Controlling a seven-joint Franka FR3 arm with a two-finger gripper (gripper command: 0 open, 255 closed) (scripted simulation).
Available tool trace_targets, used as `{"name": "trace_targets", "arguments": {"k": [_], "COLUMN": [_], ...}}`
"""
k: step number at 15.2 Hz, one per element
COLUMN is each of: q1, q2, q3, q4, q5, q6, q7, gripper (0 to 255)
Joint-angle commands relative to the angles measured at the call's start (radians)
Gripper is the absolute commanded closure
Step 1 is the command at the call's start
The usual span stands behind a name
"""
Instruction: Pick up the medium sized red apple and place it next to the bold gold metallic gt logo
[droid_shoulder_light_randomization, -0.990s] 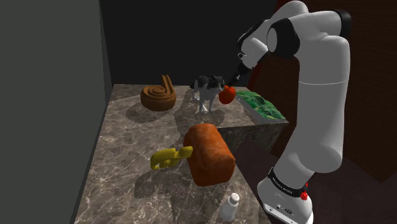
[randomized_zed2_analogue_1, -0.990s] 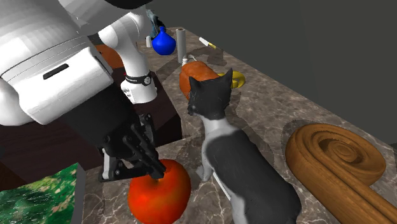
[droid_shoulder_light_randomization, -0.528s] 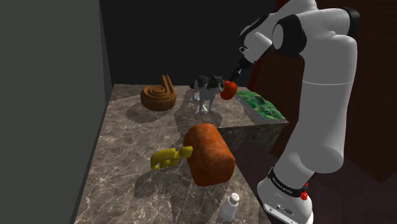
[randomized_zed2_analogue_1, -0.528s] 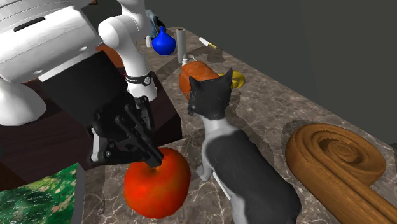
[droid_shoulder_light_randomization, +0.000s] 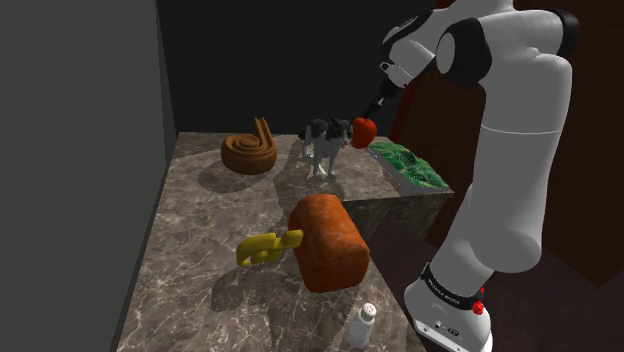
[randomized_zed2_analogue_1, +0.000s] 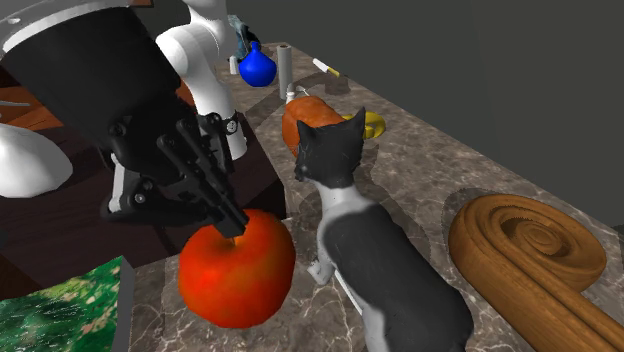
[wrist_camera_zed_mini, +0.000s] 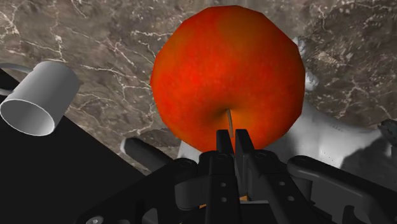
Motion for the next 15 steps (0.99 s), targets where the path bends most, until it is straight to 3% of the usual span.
{"name": "trace_targets", "arguments": {"k": [1, 15], "q1": [0.014, 0.023], "q2": [-0.018, -0.061], "q3": [-0.011, -0.044], "q4": [0.01, 0.153], "q5": [-0.022, -0.096], "q6": [-0.012, -0.149], "q7": [0.021, 0.118], "gripper": [255, 255]}}
